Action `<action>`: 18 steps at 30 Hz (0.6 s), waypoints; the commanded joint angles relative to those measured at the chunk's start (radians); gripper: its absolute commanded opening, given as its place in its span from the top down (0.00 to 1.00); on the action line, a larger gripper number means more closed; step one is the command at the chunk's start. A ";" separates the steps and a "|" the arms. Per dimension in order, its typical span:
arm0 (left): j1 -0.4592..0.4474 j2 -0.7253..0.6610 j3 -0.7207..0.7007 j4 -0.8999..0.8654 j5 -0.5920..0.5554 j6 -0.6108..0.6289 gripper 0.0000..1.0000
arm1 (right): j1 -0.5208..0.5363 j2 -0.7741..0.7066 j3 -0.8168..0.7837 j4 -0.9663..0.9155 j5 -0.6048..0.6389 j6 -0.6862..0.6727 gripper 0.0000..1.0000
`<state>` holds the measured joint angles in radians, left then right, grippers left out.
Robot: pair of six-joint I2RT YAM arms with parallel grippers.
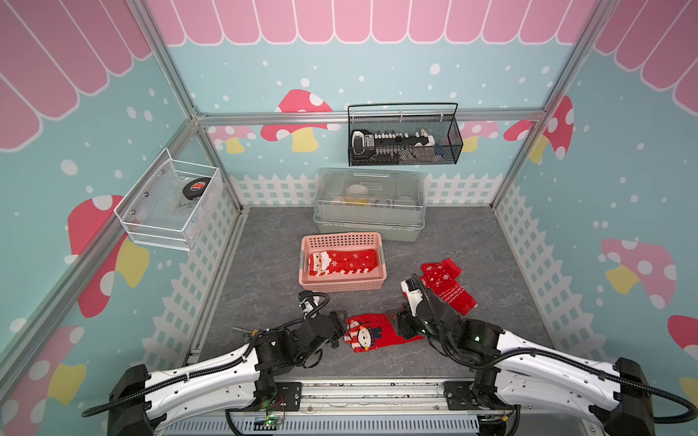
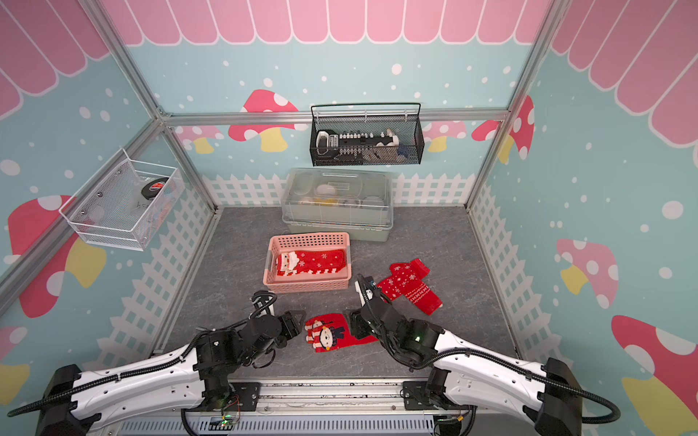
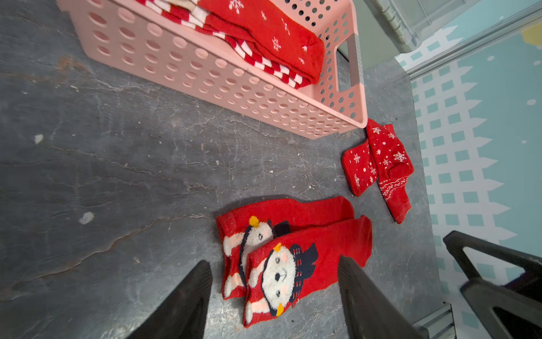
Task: Place the socks together as a pair
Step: Flatten out the sock.
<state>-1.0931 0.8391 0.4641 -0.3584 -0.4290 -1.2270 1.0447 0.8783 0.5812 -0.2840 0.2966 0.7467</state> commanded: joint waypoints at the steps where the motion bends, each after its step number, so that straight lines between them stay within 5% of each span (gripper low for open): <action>1: 0.004 0.052 -0.018 0.053 0.068 -0.040 0.34 | -0.032 -0.017 -0.053 -0.108 0.109 0.007 0.38; 9: -0.094 0.216 0.004 0.100 0.089 -0.118 0.44 | -0.258 0.037 -0.166 -0.075 -0.078 0.048 0.44; 18: -0.148 0.379 0.033 0.133 0.104 -0.163 0.53 | -0.305 0.046 -0.268 0.006 -0.118 0.100 0.47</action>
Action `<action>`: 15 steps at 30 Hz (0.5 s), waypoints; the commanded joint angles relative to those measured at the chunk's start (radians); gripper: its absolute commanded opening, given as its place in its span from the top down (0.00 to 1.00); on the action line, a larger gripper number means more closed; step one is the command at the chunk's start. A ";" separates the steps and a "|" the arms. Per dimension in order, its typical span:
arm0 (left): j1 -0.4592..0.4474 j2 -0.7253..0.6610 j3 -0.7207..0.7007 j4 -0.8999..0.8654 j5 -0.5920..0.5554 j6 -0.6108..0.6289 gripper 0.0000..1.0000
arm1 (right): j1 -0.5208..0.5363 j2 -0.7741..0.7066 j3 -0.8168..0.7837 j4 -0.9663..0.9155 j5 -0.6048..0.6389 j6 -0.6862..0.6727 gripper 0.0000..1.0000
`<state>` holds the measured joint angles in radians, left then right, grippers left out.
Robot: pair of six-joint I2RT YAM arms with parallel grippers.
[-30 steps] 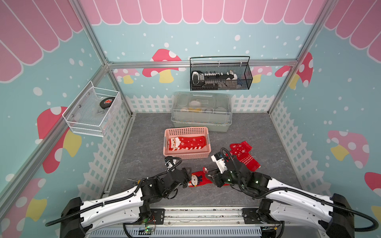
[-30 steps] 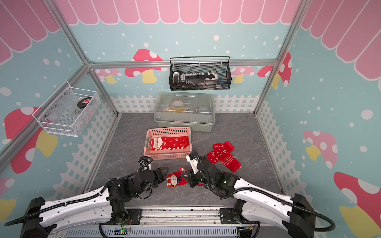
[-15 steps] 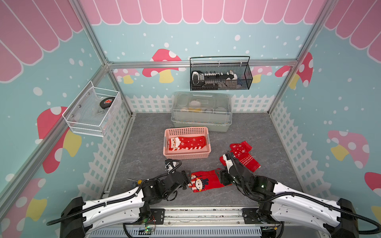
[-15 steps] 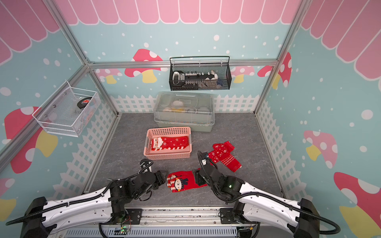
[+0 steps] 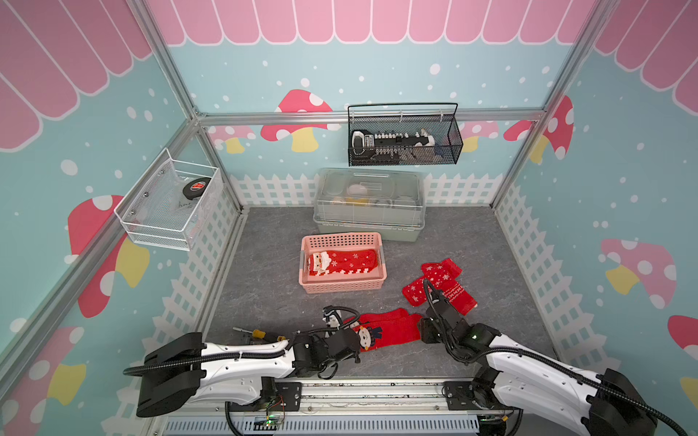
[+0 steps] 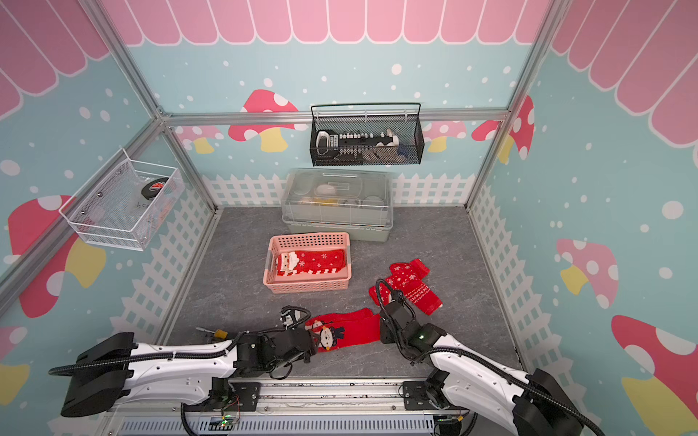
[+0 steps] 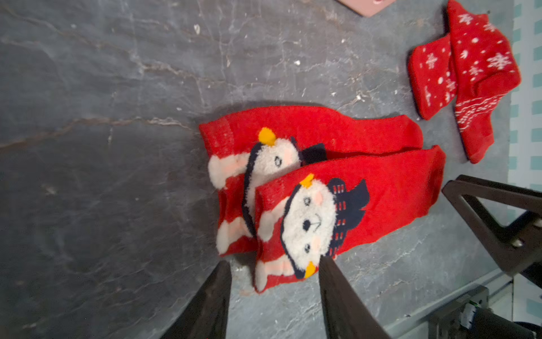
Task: Place the socks together as a pair
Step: Flatten out the sock.
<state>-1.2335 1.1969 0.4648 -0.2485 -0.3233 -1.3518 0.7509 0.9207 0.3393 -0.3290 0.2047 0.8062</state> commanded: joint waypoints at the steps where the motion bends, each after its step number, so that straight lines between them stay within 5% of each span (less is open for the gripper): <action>1: -0.009 0.026 0.034 0.023 -0.002 -0.039 0.54 | -0.013 0.009 -0.031 0.056 -0.027 0.043 0.47; 15: -0.019 0.046 0.019 0.040 -0.007 -0.070 0.64 | -0.022 0.060 -0.041 0.110 -0.020 0.054 0.69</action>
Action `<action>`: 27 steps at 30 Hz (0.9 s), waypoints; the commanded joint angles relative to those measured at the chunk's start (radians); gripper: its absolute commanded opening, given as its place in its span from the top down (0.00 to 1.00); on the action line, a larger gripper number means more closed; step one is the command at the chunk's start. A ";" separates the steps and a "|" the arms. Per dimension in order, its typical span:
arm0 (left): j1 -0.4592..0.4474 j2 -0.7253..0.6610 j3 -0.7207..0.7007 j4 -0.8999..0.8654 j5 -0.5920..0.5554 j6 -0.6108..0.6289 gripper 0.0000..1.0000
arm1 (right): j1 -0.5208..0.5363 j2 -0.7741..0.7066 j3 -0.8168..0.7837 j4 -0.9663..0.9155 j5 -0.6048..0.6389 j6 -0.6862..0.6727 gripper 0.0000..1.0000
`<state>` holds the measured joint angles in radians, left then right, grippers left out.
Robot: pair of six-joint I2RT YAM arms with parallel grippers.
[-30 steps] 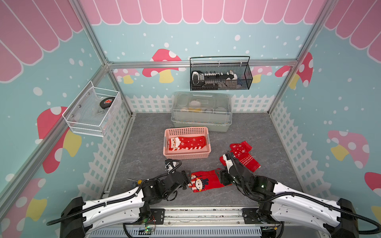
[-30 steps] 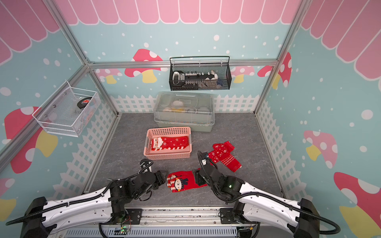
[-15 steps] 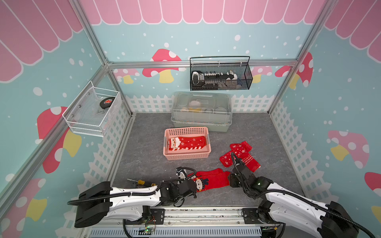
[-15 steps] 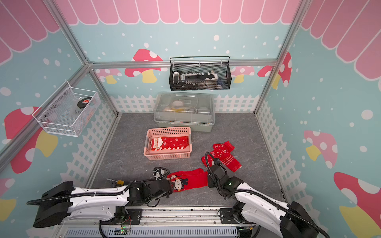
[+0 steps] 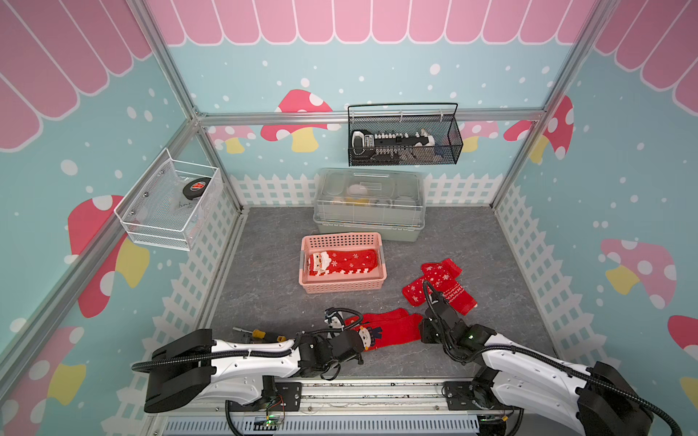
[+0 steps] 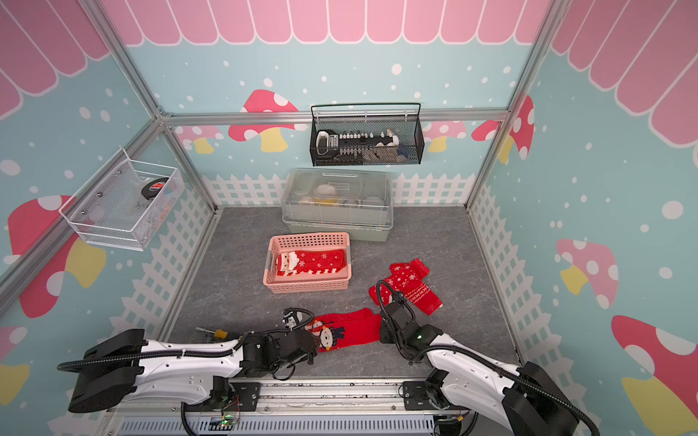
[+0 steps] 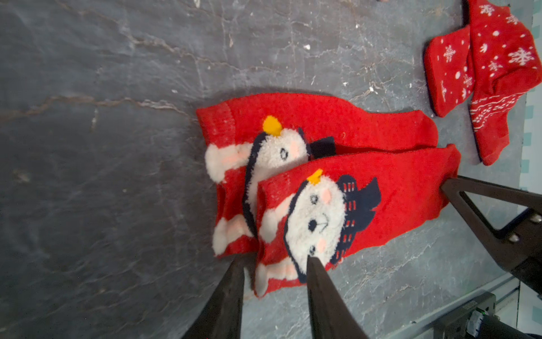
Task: Place the socks together as a pair
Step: Flatten out the sock.
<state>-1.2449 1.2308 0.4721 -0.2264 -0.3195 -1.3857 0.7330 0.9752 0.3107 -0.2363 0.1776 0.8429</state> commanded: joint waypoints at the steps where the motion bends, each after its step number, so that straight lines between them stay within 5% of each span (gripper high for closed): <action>1: -0.007 0.018 0.012 0.019 -0.010 -0.035 0.64 | -0.003 0.005 -0.014 0.018 0.009 0.021 0.70; 8: -0.008 0.049 0.016 0.021 -0.020 -0.023 0.65 | -0.004 0.008 -0.018 0.044 0.004 0.024 0.79; 15: -0.007 0.046 0.035 0.027 -0.015 -0.005 0.80 | -0.004 -0.001 -0.010 0.046 -0.013 0.019 1.00; 21: -0.007 -0.005 0.032 0.019 -0.021 -0.011 1.00 | -0.004 -0.091 0.010 -0.005 -0.029 0.013 1.00; 27: -0.007 -0.084 0.049 -0.036 -0.047 0.005 1.00 | -0.004 -0.184 0.054 -0.057 -0.064 0.002 1.00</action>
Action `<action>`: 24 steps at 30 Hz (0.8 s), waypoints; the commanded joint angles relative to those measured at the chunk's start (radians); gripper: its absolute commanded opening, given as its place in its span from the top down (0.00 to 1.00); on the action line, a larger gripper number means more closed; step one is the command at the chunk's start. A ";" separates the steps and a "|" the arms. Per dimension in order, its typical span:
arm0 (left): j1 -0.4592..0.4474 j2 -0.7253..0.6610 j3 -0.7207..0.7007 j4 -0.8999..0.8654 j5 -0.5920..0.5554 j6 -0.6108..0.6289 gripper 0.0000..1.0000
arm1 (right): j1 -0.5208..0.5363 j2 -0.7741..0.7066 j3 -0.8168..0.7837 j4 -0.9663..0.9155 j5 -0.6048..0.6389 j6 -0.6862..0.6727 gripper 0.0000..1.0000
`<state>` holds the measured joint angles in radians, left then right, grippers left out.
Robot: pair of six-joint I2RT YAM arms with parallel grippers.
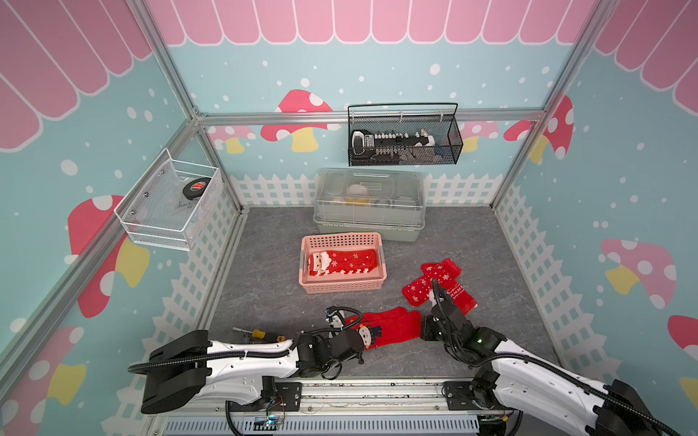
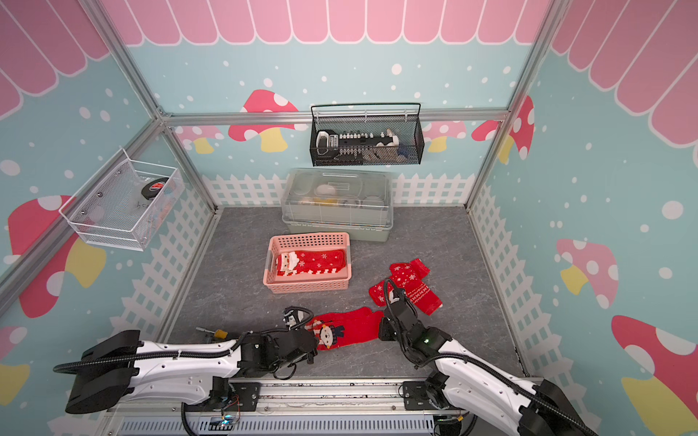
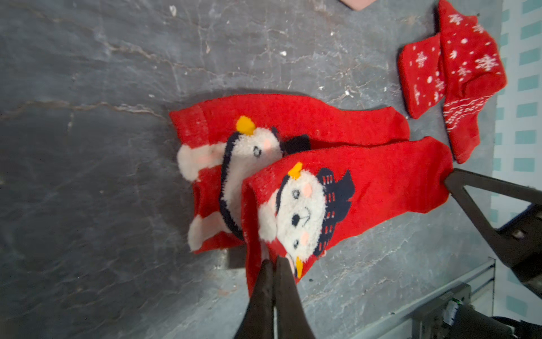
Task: Place the socks together as a pair
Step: Flatten out the sock.
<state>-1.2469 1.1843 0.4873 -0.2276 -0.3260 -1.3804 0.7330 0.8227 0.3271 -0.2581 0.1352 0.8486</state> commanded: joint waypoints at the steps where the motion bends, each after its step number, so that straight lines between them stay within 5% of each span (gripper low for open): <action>1: -0.005 -0.055 0.037 -0.047 -0.048 0.006 1.00 | -0.004 -0.042 0.046 -0.035 -0.026 -0.009 1.00; 14: -0.001 -0.252 0.021 -0.193 -0.220 0.081 1.00 | -0.004 0.039 0.137 0.072 -0.038 -0.063 1.00; 24: 0.028 -0.237 -0.010 -0.159 -0.241 0.091 1.00 | -0.004 0.229 0.171 0.174 -0.015 -0.077 1.00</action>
<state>-1.2251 0.9325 0.4881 -0.3851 -0.5354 -1.3010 0.7330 1.0237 0.4732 -0.1345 0.1043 0.7849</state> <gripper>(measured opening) 0.047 0.053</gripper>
